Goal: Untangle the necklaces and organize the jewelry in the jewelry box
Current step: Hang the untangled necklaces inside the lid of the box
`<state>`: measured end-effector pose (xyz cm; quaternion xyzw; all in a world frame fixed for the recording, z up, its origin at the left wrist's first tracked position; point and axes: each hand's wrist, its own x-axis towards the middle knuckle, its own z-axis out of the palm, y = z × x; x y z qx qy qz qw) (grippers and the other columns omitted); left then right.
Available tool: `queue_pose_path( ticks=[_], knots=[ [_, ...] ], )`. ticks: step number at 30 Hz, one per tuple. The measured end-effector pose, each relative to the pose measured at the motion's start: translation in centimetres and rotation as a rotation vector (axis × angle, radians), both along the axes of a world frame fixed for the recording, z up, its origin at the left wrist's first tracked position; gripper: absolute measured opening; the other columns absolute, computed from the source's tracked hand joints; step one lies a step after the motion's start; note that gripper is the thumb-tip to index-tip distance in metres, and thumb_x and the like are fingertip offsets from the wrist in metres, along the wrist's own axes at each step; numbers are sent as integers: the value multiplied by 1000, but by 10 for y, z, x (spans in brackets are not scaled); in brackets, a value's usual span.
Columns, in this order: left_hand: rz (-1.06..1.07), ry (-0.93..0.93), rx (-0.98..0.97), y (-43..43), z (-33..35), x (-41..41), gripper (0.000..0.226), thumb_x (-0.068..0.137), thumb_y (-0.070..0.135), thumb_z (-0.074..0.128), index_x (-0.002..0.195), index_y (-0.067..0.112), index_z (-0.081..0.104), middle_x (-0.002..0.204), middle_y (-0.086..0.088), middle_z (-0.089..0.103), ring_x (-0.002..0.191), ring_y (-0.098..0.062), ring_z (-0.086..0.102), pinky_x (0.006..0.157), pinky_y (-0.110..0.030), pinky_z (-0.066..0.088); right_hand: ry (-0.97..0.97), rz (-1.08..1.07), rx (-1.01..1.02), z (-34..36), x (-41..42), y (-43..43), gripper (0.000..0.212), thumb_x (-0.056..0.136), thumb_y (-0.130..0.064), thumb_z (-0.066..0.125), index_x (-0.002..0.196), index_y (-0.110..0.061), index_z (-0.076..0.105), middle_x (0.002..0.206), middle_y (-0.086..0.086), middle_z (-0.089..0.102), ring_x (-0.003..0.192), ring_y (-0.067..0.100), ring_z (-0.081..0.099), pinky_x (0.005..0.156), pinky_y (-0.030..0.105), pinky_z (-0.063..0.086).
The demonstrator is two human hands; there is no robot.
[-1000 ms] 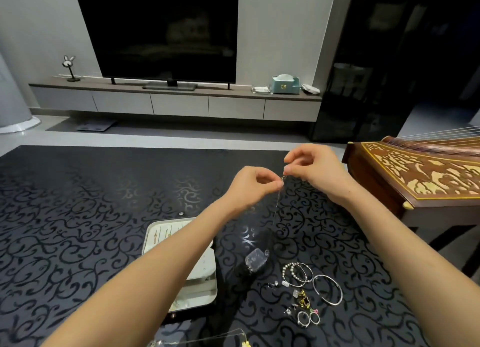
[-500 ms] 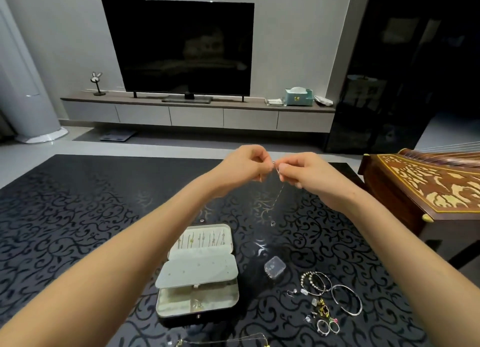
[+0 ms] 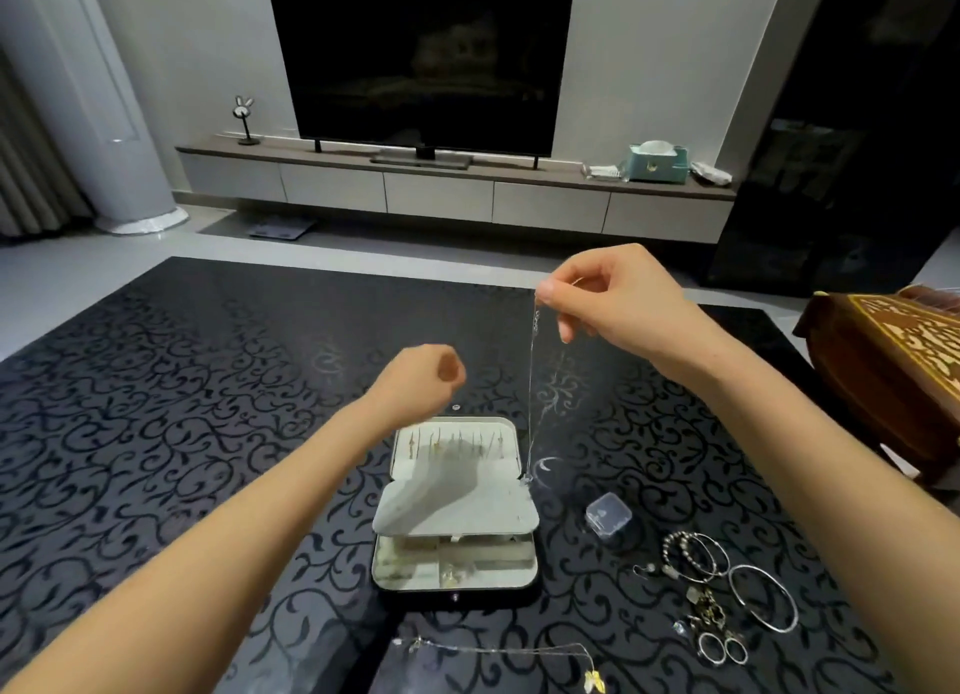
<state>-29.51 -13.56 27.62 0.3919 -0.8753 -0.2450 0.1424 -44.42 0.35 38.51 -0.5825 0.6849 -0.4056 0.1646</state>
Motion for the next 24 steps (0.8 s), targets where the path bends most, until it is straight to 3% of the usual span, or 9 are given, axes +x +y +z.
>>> queue_pose_path(
  ticks=[4,8,11,15,19,22,24],
  knots=[
    [55,-310,-76,-10,-60,16,35,87,5,44,111,22,63,116,0,60,110,-25,53,96,-38,32,-6,9,-26,-3,9,-13,18,90,-26,59,79,-16,68,53,-2,66,49,9,44,55,20,41],
    [77,-381,-170,-11,-92,27,30,85,5,43,96,25,62,98,1,54,97,-26,49,79,-34,27,-21,10,-42,-7,13,-26,17,91,-23,58,80,-13,67,53,-1,66,50,12,44,54,18,42],
    [44,-392,-302,-11,-106,32,31,90,17,39,103,26,65,103,4,59,97,-24,49,74,-32,18,-43,4,-41,-12,15,-38,16,91,-23,58,81,-13,66,56,1,67,51,12,46,55,17,43],
    [65,-347,-409,-15,-118,36,27,91,28,41,102,25,65,99,4,60,92,-21,48,72,-32,14,-99,-11,-38,-20,21,-57,16,91,-20,58,86,-8,67,59,1,67,47,0,51,52,12,43],
    [76,-307,-419,-19,-129,39,44,84,37,27,87,19,66,86,2,58,80,-20,43,72,-33,15,-150,25,-18,-23,32,-70,14,92,-16,57,86,-6,65,63,5,67,44,-2,50,44,7,36],
    [91,-217,-483,-17,-137,40,32,85,31,34,69,18,58,69,3,54,69,-20,43,69,-33,22,-157,43,-5,-25,41,-77,14,92,-17,57,85,-8,65,63,5,67,45,-1,49,44,7,36],
    [107,-111,-503,-14,-139,41,33,84,26,28,64,19,53,62,5,51,63,-20,42,68,-34,25,-151,47,-2,-26,46,-81,15,92,-17,57,86,-7,65,64,5,68,46,0,50,44,7,37]
  ],
)
